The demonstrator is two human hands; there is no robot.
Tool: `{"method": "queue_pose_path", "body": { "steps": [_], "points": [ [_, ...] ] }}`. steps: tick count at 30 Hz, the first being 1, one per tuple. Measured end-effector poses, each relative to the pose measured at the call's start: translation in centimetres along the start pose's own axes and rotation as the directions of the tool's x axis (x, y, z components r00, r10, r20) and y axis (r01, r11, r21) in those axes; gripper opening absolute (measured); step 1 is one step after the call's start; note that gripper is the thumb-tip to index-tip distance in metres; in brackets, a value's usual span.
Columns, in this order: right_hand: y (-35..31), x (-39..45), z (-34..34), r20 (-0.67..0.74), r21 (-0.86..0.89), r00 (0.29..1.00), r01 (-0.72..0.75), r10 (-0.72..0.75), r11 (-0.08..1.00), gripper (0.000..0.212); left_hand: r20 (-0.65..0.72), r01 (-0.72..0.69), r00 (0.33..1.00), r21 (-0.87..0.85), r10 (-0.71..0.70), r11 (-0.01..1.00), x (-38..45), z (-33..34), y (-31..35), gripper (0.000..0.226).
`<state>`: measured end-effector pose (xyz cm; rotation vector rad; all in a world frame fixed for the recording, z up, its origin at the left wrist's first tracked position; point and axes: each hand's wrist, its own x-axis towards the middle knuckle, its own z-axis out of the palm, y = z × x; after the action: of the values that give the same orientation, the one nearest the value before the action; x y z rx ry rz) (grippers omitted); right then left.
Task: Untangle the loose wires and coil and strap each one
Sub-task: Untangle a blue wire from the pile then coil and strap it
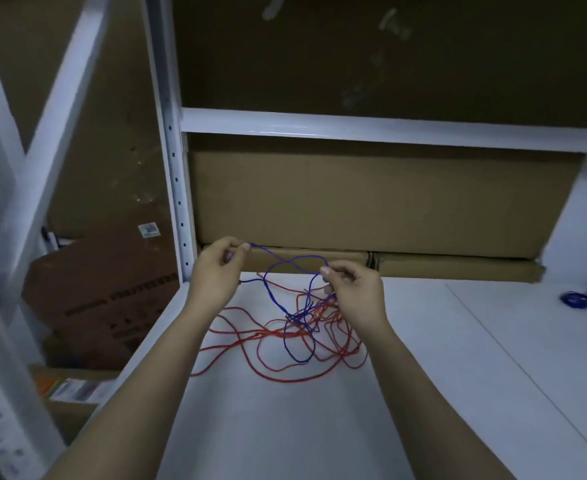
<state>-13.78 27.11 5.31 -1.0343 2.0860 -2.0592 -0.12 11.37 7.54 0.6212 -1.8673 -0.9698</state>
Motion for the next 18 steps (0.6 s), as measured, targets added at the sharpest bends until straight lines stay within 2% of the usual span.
{"method": "queue_pose_path", "body": {
  "steps": [4,8,10,12,15,17,18],
  "points": [
    [0.4,-0.6,-1.7,-0.146,-0.113,0.989,-0.027,0.010,0.993,0.010,-0.082,0.014,0.996,-0.008,-0.015,1.000,0.9,-1.9,-1.6,0.016],
    [1.2,-0.4,-3.9,-0.253,-0.389,0.967,-0.116,0.015,0.914,0.010,-0.014,-0.018,1.000,0.042,0.018,0.999,1.9,-2.8,-1.8,0.015],
    [1.2,-0.3,-4.0,-0.185,-0.553,0.981,-0.149,0.053,0.820,0.018,0.028,-0.052,0.998,0.034,0.051,0.998,1.9,-2.3,-1.3,0.016],
    [0.7,-0.2,-3.2,-0.083,-0.604,0.997,-0.055,0.006,0.795,0.023,0.092,-0.072,0.993,0.017,0.070,0.997,1.6,-1.4,-1.0,0.016],
    [-1.2,-0.6,-0.6,-0.043,-0.501,0.979,0.152,-0.200,0.852,0.021,0.180,-0.085,0.980,-0.005,0.085,0.996,1.1,0.0,-0.9,0.016],
    [-2.4,-0.8,1.1,0.074,-0.403,0.980,0.197,-0.183,0.894,0.027,0.216,-0.107,0.971,0.019,0.101,0.994,1.0,0.7,-0.8,0.015],
    [-2.9,-0.7,1.6,0.164,-0.369,0.980,0.164,-0.110,0.915,0.039,0.231,-0.119,0.967,0.026,0.110,0.993,0.9,1.0,-0.7,0.015]
  ]
}}
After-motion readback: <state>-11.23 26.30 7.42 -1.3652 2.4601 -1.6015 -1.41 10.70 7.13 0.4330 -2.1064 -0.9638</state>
